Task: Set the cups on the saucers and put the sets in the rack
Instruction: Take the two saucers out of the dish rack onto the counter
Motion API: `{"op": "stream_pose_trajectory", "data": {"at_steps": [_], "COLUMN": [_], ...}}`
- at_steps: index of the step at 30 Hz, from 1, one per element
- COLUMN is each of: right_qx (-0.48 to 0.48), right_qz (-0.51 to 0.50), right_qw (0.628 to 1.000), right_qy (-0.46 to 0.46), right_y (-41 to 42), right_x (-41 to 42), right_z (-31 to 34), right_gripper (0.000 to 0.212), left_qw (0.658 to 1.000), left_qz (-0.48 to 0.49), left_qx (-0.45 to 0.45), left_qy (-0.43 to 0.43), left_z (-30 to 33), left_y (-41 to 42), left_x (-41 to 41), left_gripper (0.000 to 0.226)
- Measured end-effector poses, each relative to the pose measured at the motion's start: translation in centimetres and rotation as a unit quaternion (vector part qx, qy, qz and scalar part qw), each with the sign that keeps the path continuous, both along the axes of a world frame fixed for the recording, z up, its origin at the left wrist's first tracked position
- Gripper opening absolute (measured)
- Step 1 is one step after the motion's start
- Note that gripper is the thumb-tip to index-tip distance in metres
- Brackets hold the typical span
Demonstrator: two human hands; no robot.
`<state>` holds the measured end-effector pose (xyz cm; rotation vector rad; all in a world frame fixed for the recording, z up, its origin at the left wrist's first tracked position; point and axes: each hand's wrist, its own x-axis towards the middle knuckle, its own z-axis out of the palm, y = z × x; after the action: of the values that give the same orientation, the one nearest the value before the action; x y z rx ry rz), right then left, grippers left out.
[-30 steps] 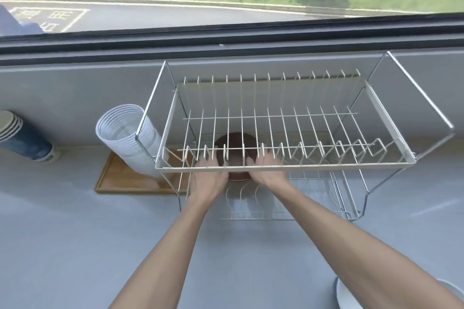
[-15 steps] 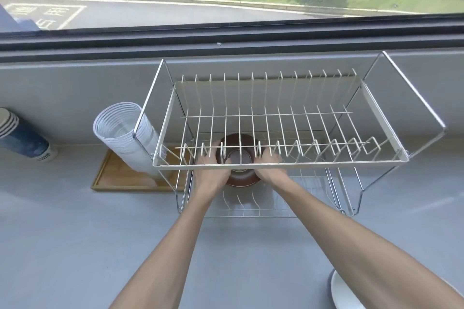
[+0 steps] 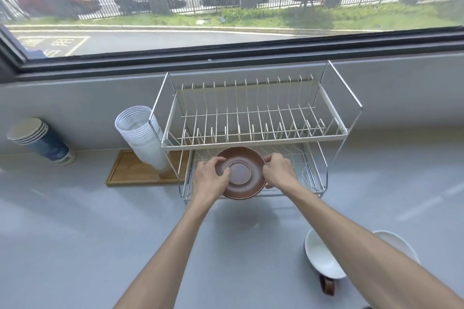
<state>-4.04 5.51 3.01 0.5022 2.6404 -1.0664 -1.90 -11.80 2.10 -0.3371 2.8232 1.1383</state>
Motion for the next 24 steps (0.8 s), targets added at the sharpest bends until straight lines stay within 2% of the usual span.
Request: {"op": "stream_pose_trajectory", "data": {"at_steps": [10, 18, 24], "right_qx": [-0.002, 0.007, -0.028], "right_qz": [0.022, 0.038, 0.039], "right_qw": [0.999, 0.999, 0.998], "right_qy": [0.042, 0.038, 0.034], "right_y": [2.2, 3.2, 3.9], "right_x": [7.0, 12.1, 15.9], "right_z": [2.4, 0.8, -1.3], "right_gripper": [0.028, 0.029, 0.028], "left_qw": [0.999, 0.999, 0.998], "left_qz": [0.007, 0.017, 0.027], "left_qx": [0.026, 0.043, 0.055], "left_qy": [0.026, 0.012, -0.015], "left_z": [1.6, 0.8, -0.2], "left_y": [0.9, 1.2, 1.6], "left_x": [7.0, 12.6, 16.7], "left_gripper": [0.035, 0.034, 0.033]}}
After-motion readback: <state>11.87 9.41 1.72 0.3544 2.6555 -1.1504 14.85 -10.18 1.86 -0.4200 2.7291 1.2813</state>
